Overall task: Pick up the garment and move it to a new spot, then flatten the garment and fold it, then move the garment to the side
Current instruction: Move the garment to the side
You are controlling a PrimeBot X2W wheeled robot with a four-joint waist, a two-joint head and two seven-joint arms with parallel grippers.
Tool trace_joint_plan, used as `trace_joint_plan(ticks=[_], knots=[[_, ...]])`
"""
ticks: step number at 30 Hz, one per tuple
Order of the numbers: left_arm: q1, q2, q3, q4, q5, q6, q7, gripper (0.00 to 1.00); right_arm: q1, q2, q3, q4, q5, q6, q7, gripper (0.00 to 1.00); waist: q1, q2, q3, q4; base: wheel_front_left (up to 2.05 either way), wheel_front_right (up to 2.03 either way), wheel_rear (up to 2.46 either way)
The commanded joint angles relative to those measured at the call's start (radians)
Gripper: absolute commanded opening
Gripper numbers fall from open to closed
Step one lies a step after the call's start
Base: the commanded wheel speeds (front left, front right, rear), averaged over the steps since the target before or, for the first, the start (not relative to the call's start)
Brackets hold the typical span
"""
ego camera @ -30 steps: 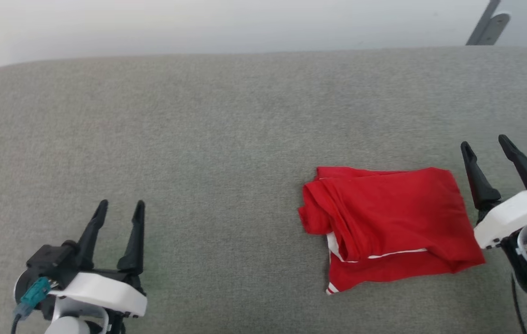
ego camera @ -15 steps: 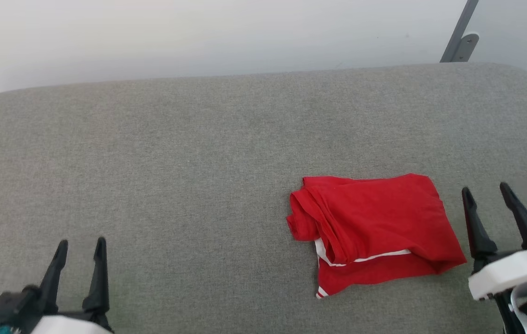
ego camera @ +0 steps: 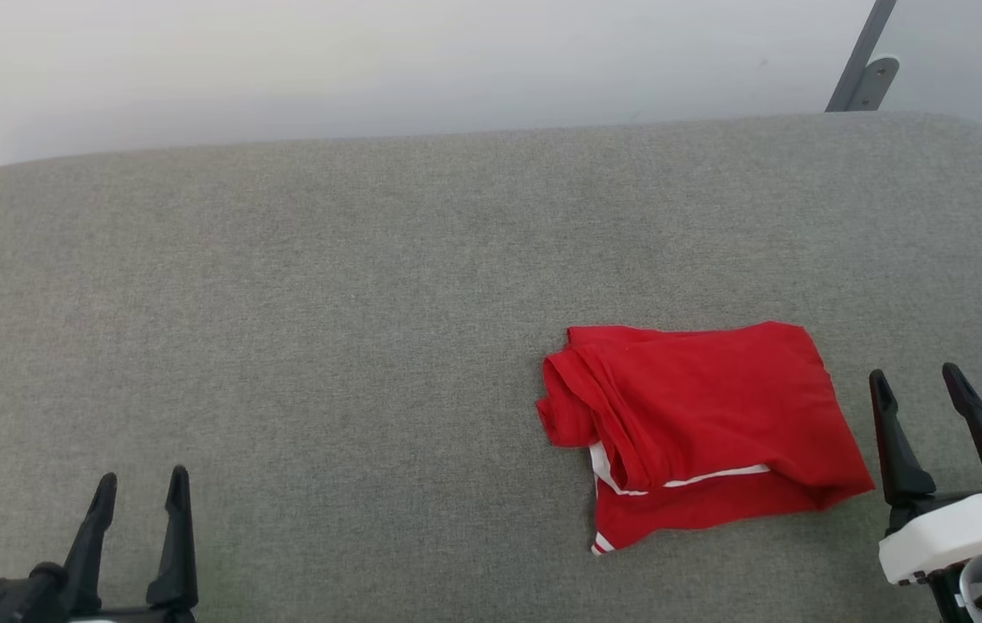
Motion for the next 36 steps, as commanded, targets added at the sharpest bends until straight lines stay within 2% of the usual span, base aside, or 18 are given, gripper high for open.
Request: trace_joint_plan(ticks=[1, 5, 7, 10, 11, 15, 22, 27, 29, 30, 31, 32, 36], knots=[[-0.015, 0.006, -0.006, -0.009, -0.002, -0.002, -0.005, 1.00, 0.004, 0.005, -0.005, -0.009, -0.005, -0.001, 0.009, 1.00, 0.0000, -0.0001, 0.003, 0.002, 0.00, 0.00, 0.00], [-0.020, 0.009, -0.029, -0.010, 0.000, -0.002, -0.005, 1.00, 0.003, 0.001, -0.020, 0.005, 0.017, -0.001, 0.055, 1.00, 0.0000, -0.0001, -0.007, 0.012, 0.00, 0.00, 0.00], [-0.033, 0.006, -0.032, -0.012, 0.002, -0.002, -0.005, 1.00, -0.020, -0.022, -0.014, 0.013, 0.031, -0.001, 0.113, 1.00, 0.0000, -0.0001, 0.001, 0.016, 0.00, 0.00, 0.00], [-0.059, 0.005, -0.060, -0.011, 0.006, -0.002, -0.005, 1.00, -0.057, -0.065, 0.001, 0.030, 0.072, -0.001, 0.257, 1.00, 0.0000, -0.0001, 0.028, 0.028, 0.00, 0.00, 0.00], [-0.059, 0.005, -0.060, -0.011, 0.006, -0.002, -0.005, 1.00, -0.057, -0.065, 0.001, 0.030, 0.072, -0.001, 0.257, 1.00, 0.0000, -0.0001, 0.028, 0.028, 0.00, 0.00, 0.00], [-0.117, 0.011, -0.104, -0.002, -0.003, -0.002, -0.005, 1.00, -0.128, -0.130, 0.032, 0.029, 0.122, -0.001, 0.496, 1.00, 0.0000, -0.0001, 0.083, 0.044, 0.00, 0.00, 0.00], [-0.222, 0.022, -0.173, 0.012, -0.023, -0.002, -0.005, 1.00, -0.215, -0.198, 0.092, 0.008, 0.211, -0.001, 0.878, 1.00, 0.0000, -0.0001, 0.191, 0.081, 0.00, 0.00, 0.00], [-0.284, 0.035, -0.213, 0.025, -0.035, -0.002, -0.005, 1.00, -0.228, -0.192, 0.094, 0.014, 0.223, -0.001, 0.987, 1.00, 0.0000, -0.0001, 0.248, 0.109, 0.00, 0.00, 0.00], [-0.297, 0.041, -0.218, 0.031, -0.040, -0.002, -0.005, 1.00, -0.219, -0.166, 0.092, 0.023, 0.220, -0.001, 1.012, 1.00, 0.0000, -0.0001, 0.259, 0.111, 0.00, 0.00, 0.00], [-0.303, 0.043, -0.215, 0.032, -0.043, -0.001, -0.005, 1.00, -0.216, -0.150, 0.095, 0.022, 0.223, -0.001, 1.020, 0.45, 0.0000, -0.0001, 0.263, 0.108, 0.00, 0.00, 0.00], [-0.309, 0.045, -0.212, 0.032, -0.046, 0.000, -0.005, 1.00, -0.218, -0.137, 0.097, 0.015, 0.226, -0.001, 1.021, 0.16, 0.0000, -0.0001, 0.267, 0.103, 0.00, 0.00, 0.00], [-0.313, 0.047, -0.211, 0.030, -0.046, 0.000, -0.005, 1.00, -0.220, -0.123, 0.088, 0.013, 0.226, -0.001, 1.015, 0.00, 0.0000, -0.0001, 0.268, 0.094, 0.00, 0.00, 0.00], [-0.319, 0.064, -0.209, 0.019, -0.043, 0.000, -0.005, 1.00, -0.222, -0.109, 0.025, -0.023, 0.224, -0.001, 0.970, 0.00, 0.0000, -0.0001, 0.277, 0.046, 0.00, 0.00, 0.00]])
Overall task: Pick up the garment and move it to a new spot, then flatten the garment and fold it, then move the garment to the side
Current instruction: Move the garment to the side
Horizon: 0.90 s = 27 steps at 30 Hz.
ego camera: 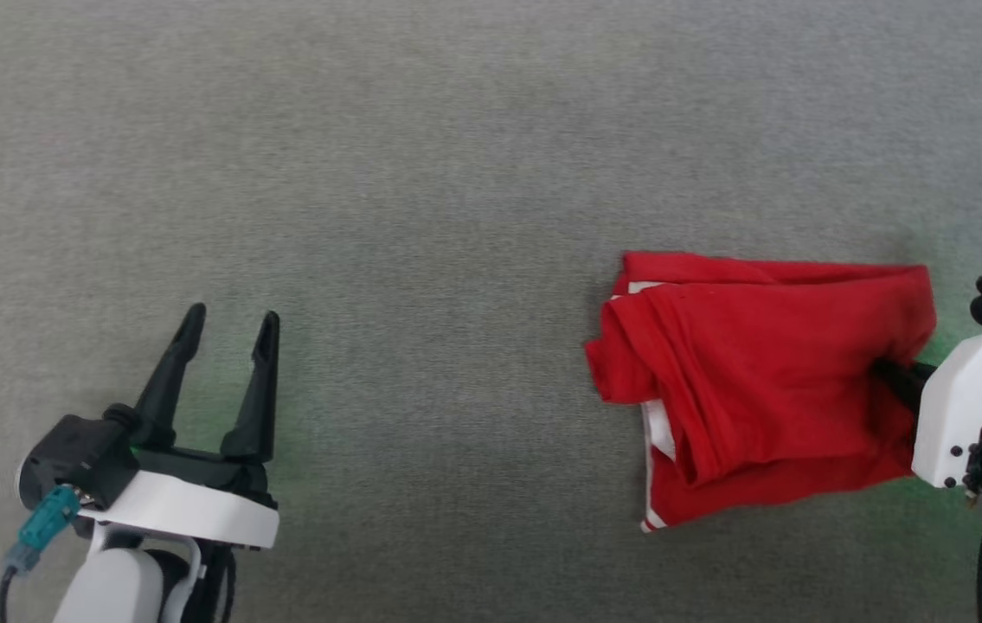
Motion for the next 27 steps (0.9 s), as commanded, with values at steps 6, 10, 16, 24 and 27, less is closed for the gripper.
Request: trace_joint_plan(ticks=[6, 10, 16, 24, 27], knots=[[-0.052, 0.053, 0.010, -0.040, -0.005, 0.001, -0.005, 1.00, -0.020, -0.006, -0.170, -0.048, -0.007, -0.002, -0.069, 0.00, 0.0000, -0.0001, 0.070, -0.129, 0.00, 0.00, 0.00], [-0.114, 0.107, -0.016, -0.069, -0.002, 0.001, -0.005, 1.00, -0.050, -0.039, -0.302, -0.051, -0.047, -0.002, -0.111, 0.00, 0.0000, -0.0001, 0.132, -0.181, 0.00, 0.00, 0.00], [-0.270, 0.186, -0.096, -0.112, -0.021, 0.001, -0.005, 1.00, -0.143, -0.080, -0.457, 0.030, -0.148, -0.002, -0.211, 0.00, 0.0000, -0.0001, 0.222, -0.206, 0.00, 0.00, 0.00], [-0.472, 0.226, -0.189, -0.132, -0.029, 0.001, -0.005, 1.00, -0.312, -0.076, -0.554, 0.161, -0.299, -0.002, -0.336, 0.00, 0.0000, -0.0001, 0.301, -0.191, 0.00, 0.00, 0.00], [-0.516, 0.225, -0.214, -0.126, -0.033, 0.001, -0.005, 1.00, -0.369, -0.077, -0.554, 0.223, -0.358, -0.002, -0.381, 0.00, 0.0000, -0.0001, 0.312, -0.182, 0.00, 0.00, 0.00]])
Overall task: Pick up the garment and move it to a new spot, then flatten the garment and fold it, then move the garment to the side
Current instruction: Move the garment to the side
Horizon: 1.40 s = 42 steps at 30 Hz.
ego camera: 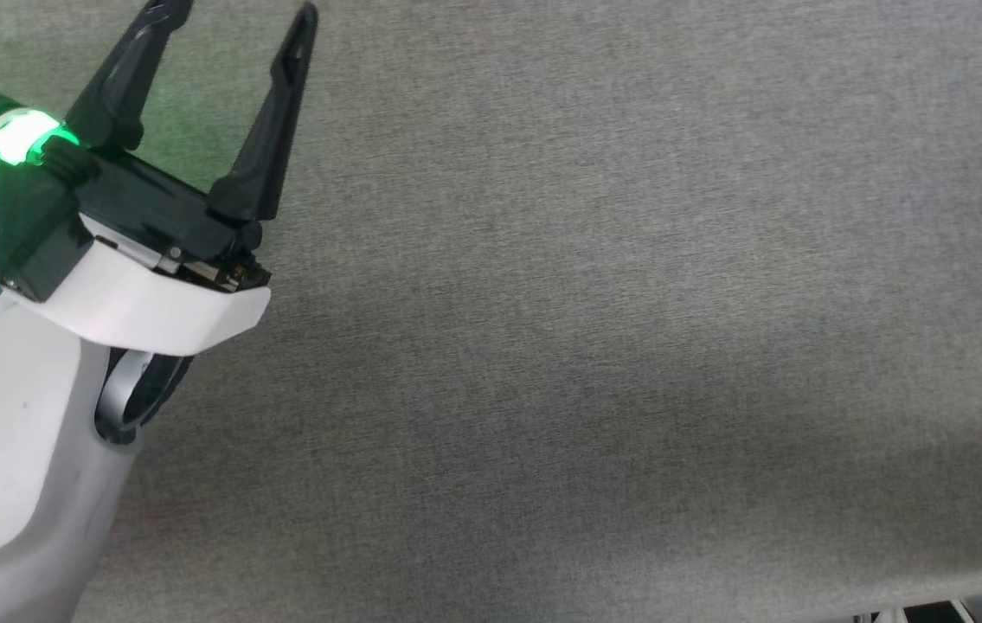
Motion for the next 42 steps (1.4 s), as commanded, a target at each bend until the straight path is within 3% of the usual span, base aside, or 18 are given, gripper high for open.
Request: trace_joint_plan(ticks=[1, 4, 5, 6, 7, 13, 24, 33, 42], knots=[[-0.022, 0.003, -0.007, 0.006, -0.002, 0.001, -0.005, 1.00, -0.024, -0.008, 0.009, 0.031, -0.028, -0.003, -0.026, 0.00, -0.0001, 0.0000, 0.006, 0.011, 0.00, 0.00, 0.00], [-0.035, -0.008, -0.014, 0.022, -0.004, 0.001, -0.005, 1.00, -0.053, -0.008, 0.020, 0.090, -0.068, -0.003, -0.071, 0.00, -0.0001, 0.0000, -0.007, 0.021, 0.00, 0.00, 0.00], [-0.031, -0.013, -0.012, 0.027, -0.005, 0.001, -0.005, 1.00, -0.058, -0.011, 0.024, 0.104, -0.078, -0.003, -0.087, 0.38, -0.0001, 0.0000, -0.015, 0.025, 0.00, 0.00, 0.00], [-0.021, -0.016, -0.007, 0.034, -0.003, 0.001, -0.005, 1.00, -0.059, -0.014, 0.031, 0.119, -0.085, -0.003, -0.102, 0.87, -0.0001, 0.0000, -0.026, 0.027, 0.00, 0.00, 0.00], [-0.006, -0.021, -0.002, 0.041, -0.002, 0.001, -0.005, 1.00, -0.057, -0.020, 0.040, 0.131, -0.089, -0.003, -0.118, 1.00, -0.0001, 0.0000, -0.040, 0.030, 0.00, 0.00, 0.00], [0.131, -0.077, 0.064, 0.094, 0.011, 0.001, -0.005, 1.00, 0.027, -0.038, 0.188, 0.133, -0.082, -0.003, -0.217, 1.00, -0.0001, 0.0000, -0.185, 0.058, 0.00, 0.00, 0.00], [0.408, -0.185, 0.214, 0.208, 0.019, 0.001, -0.005, 1.00, 0.217, 0.066, 0.575, 0.106, 0.069, -0.003, -0.492, 1.00, -0.0001, 0.0000, -0.421, 0.140, 0.00, 0.00, 0.00], [0.597, -0.240, 0.315, 0.255, 0.022, 0.001, -0.005, 1.00, 0.323, 0.174, 0.708, 0.152, 0.154, -0.003, -0.662, 1.00, -0.0001, 0.0000, -0.563, 0.174, 0.00, 0.00, 0.00], [0.728, -0.255, 0.348, 0.225, 0.019, 0.001, -0.005, 1.00, 0.416, 0.199, 0.689, 0.093, 0.187, -0.003, -0.703, 1.00, -0.0001, 0.0000, -0.640, 0.161, 0.00, 0.00, 0.00]])
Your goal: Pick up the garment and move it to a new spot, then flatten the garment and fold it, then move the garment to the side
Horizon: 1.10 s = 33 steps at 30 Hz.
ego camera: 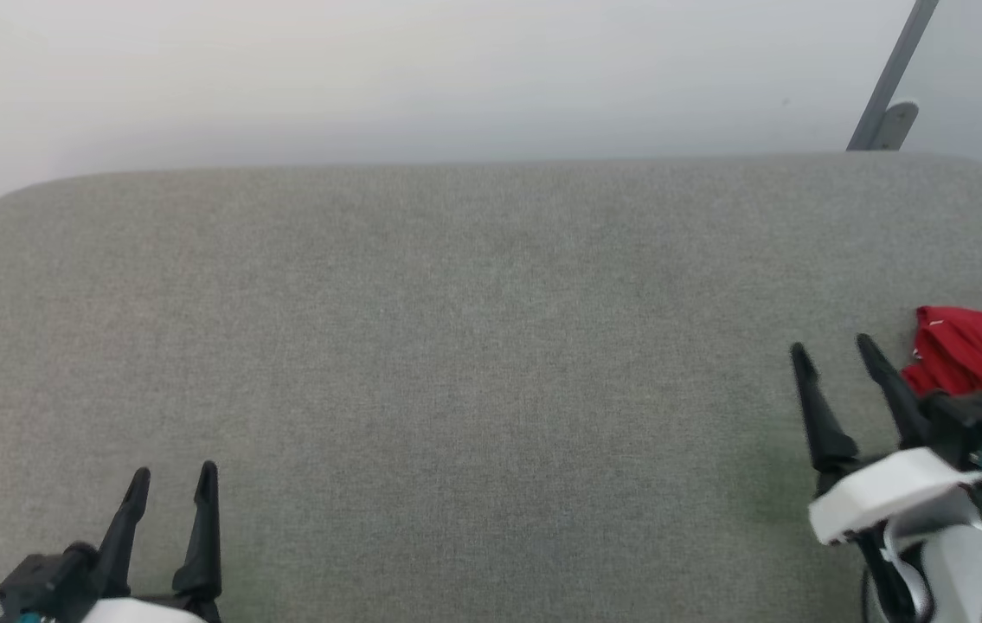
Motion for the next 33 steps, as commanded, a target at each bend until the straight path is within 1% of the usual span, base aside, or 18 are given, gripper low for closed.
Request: trace_joint_plan(ticks=[1, 7, 11, 15, 19, 32, 33], knots=[[0.016, 0.000, 0.004, -0.011, 0.004, 0.001, -0.005, 1.00, 0.020, -0.008, -0.013, -0.011, 0.003, -0.003, -0.006, 1.00, 0.0000, 0.0000, -0.014, 0.000, 0.00, 0.00, 0.00], [0.079, -0.010, 0.044, -0.086, 0.026, 0.001, -0.005, 1.00, 0.113, -0.023, -0.074, -0.102, 0.001, -0.003, 0.033, 1.00, 0.0000, 0.0000, -0.051, 0.006, 0.00, 0.00, 0.00], [0.105, -0.015, 0.057, -0.125, 0.032, 0.001, -0.005, 1.00, 0.158, -0.013, -0.103, -0.165, -0.001, -0.002, 0.064, 1.00, 0.0000, 0.0000, -0.054, 0.012, 0.00, 0.00, 0.00], [0.115, -0.016, 0.056, -0.136, 0.037, 0.001, -0.005, 1.00, 0.188, 0.005, -0.122, -0.212, -0.009, -0.002, 0.086, 1.00, 0.0000, 0.0000, -0.053, 0.017, 0.00, 0.00, 0.00], [0.114, -0.017, 0.059, -0.137, 0.038, 0.001, -0.005, 1.00, 0.204, 0.018, -0.127, -0.233, -0.003, -0.002, 0.105, 1.00, 0.0000, 0.0000, -0.052, 0.019, 0.00, 0.00, 0.00], [0.097, -0.021, 0.059, -0.138, 0.048, 0.001, -0.005, 1.00, 0.209, 0.019, -0.129, -0.239, 0.003, -0.002, 0.116, 1.00, 0.0000, 0.0000, -0.040, 0.016, 0.00, 0.00, 0.00], [0.108, -0.024, 0.056, -0.134, 0.044, 0.000, 0.000, 0.00, 0.206, 0.018, -0.132, -0.235, 0.000, -0.001, 0.114, 0.00, 0.0000, 0.0000, -0.040, 0.016, 0.00, 0.00, 0.00]])
